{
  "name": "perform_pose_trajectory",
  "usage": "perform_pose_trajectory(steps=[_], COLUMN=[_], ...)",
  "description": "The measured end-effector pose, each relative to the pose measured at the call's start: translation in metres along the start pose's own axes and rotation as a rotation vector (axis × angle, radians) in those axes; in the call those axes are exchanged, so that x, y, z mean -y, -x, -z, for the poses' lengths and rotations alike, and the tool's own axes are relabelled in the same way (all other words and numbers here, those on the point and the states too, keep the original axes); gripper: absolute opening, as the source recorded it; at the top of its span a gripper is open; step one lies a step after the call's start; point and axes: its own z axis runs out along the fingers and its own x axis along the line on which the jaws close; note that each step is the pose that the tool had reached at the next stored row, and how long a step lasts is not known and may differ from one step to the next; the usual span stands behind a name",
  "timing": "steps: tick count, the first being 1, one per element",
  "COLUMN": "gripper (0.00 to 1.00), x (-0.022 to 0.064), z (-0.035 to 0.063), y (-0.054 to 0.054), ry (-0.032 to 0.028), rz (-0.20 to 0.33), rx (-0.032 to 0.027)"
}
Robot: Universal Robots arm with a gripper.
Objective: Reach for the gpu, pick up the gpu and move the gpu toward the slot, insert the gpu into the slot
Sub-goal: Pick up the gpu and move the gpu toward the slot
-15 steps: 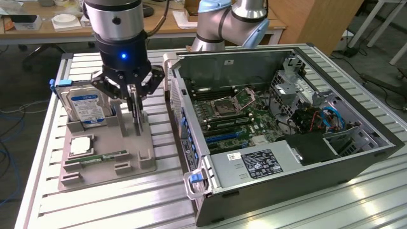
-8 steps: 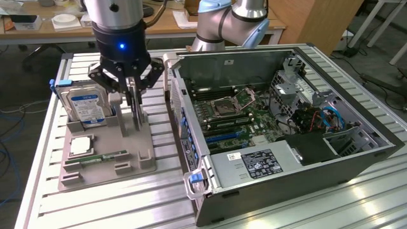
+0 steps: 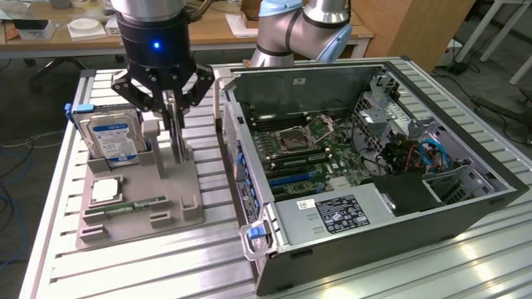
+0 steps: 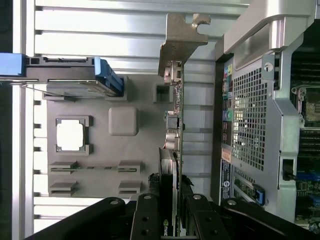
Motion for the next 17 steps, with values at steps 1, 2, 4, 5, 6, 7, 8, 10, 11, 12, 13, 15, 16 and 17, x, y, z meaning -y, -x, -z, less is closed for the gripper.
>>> perform_pose_trajectory(steps=[1,2,4,5,6,7,8,10,11,12,13,15,16,17], gripper=[0.26,0.26,0.26,0.26,0.26,0.26,0.26,0.26,0.26,0.26,0.26,0.26,0.26,0.26], x=[-0.0001,-0.0001,-0.0002,-0.0003,-0.0004,-0.0005,-0.0006,-0.0008,-0.0009,-0.0011,-0.0012,-0.0015,-0.0016,-0.0017], z=[0.0018,0.0033,0.0059,0.0074,0.0092,0.0114,0.0139,0.0191,0.0217,0.0244,0.0275,0.0334,0.0358,0.0384], y=[0.0,0.0,0.0,0.0,0.0,0.0,0.0,0.0,0.0,0.0,0.0,0.001,0.001,0.001], ry=[0.0,0.0001,0.0002,0.0002,0.0002,0.0001,0.0002,0.0001,0.0001,0.0002,0.0002,0.0002,0.0002,0.0002], rz=[0.0,0.0,0.0,0.0,-0.001,-0.001,-0.001,-0.001,-0.001,-0.001,-0.001,-0.001,-0.001,-0.001], rx=[-0.0008,-0.0024,-0.0089,-0.012,-0.0142,-0.0157,-0.0168,-0.0184,-0.0189,-0.0192,-0.0196,-0.0199,-0.0201,-0.0203])
